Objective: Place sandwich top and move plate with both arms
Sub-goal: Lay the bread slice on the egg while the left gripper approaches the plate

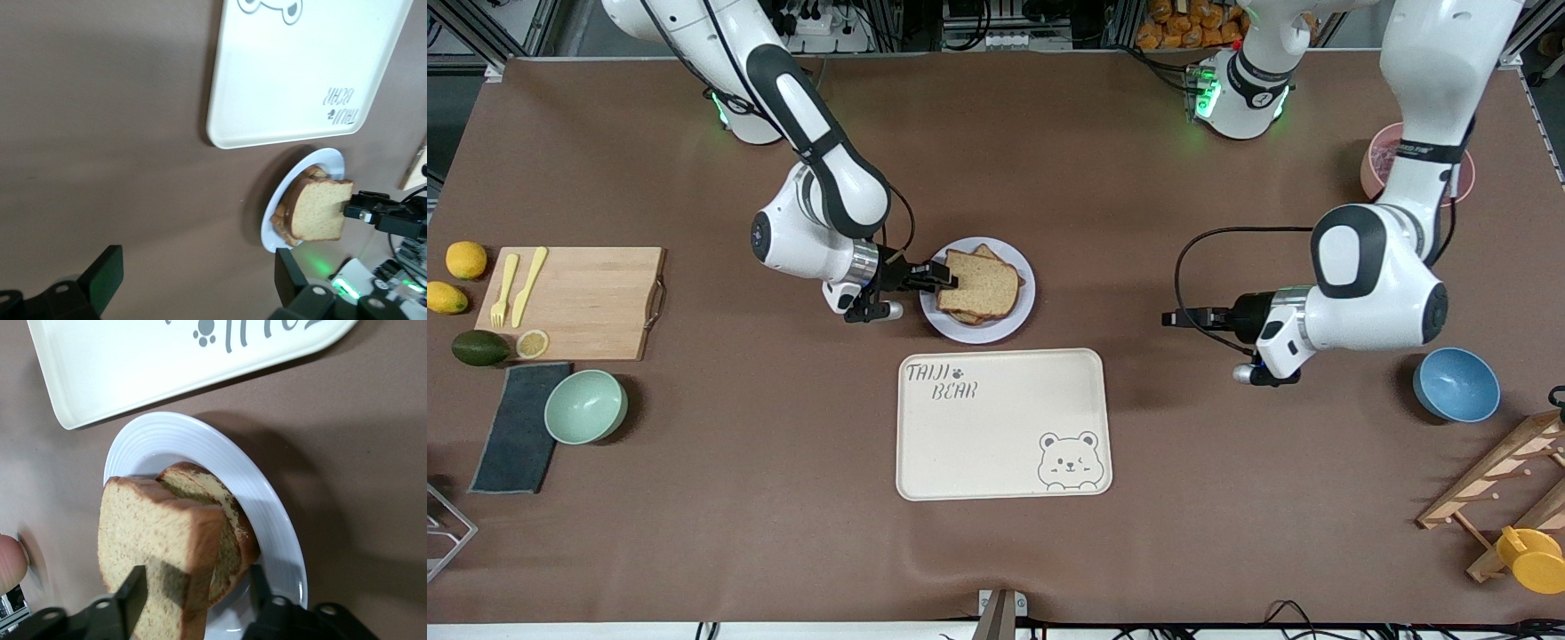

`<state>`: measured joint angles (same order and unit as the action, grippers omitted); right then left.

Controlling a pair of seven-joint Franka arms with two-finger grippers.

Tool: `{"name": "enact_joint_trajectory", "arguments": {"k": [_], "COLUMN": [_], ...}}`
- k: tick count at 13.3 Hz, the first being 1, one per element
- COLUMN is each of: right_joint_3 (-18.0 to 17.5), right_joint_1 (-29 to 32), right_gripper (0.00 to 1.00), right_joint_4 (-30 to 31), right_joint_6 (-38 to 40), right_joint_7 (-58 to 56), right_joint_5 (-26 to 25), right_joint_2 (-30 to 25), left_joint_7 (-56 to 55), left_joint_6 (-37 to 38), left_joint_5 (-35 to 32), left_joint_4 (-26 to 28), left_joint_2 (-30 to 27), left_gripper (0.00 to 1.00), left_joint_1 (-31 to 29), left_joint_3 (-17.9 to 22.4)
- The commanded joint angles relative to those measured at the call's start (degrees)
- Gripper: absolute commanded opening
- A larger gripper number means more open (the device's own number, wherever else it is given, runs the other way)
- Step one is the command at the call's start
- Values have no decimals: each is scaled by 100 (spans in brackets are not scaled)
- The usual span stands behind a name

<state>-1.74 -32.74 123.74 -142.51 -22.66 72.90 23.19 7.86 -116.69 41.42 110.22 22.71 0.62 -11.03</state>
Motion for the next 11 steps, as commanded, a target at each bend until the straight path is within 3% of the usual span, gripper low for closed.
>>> {"name": "enact_joint_trajectory", "arguments": {"k": [1,4,6,8,11], "right_joint_3": [51,86,191,463,1060], "right_joint_1": [-13,83,163,180,198], "right_gripper": [72,71,71,72,73], "right_joint_4": [10,-86,-332,-517,-964], "right_joint_6": [12,135,564,968,1758], "right_joint_7": [191,454,1251,1737,1783], "right_joint_5": [49,-389,-1151,-1716,-1989], "right_joint_2": [-165,-236,-341,-429,-421], "left_joint_7": [372,1503,2636,3639,4231], "left_joint_6": [-459,-838,-838,-829,-829], "left_joint_5": [681,1944,2850,3747,4303], "left_joint_4": [350,737,878,1010,1019], "left_joint_2": [-12,110,338,523,752], "left_gripper": [100,100,100,100,100], "left_joint_1": [157,289,307,403,561], "left_joint_3": [-109,-198,-207,-216,-233]}}
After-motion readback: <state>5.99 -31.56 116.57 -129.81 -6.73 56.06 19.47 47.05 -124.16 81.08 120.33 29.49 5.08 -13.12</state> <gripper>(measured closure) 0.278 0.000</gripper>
